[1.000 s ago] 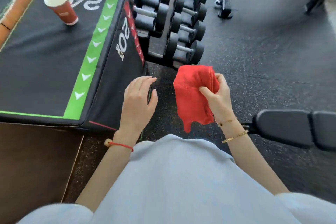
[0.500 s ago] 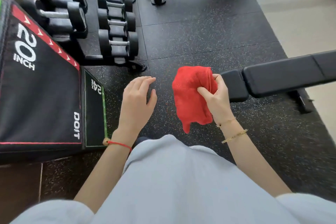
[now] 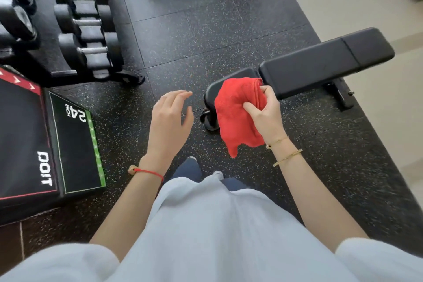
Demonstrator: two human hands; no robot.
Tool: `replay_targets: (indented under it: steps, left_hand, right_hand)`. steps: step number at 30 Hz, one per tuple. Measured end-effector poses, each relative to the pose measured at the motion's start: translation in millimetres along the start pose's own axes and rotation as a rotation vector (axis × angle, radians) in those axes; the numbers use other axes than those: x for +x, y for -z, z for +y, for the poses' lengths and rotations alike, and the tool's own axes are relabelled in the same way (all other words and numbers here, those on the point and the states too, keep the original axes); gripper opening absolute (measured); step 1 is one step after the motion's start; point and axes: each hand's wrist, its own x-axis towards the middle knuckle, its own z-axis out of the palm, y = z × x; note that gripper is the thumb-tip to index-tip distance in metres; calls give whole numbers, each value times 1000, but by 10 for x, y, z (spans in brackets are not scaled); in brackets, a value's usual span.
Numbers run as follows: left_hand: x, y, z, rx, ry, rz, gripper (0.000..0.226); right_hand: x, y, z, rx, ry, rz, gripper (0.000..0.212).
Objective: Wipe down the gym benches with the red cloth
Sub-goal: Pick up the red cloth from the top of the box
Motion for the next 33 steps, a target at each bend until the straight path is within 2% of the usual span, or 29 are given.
replay_targets:
  steps: [13, 21, 26, 33]
  left_hand:
    - [1021, -635, -163, 55, -36, -116, 35]
    - [1578, -1095, -275, 93, 11, -122, 35]
    - [1832, -1649, -398, 115, 61, -110, 35]
    - [1997, -2790, -779, 146, 54, -79, 35]
  right_hand:
    - [1051, 22, 377, -70, -86, 49, 28]
    - [1855, -10, 622, -147, -111, -47, 31]
    - [2418, -20, 1001, -193, -90, -125, 31]
    - [3127, -103, 1985, -227, -46, -178, 32]
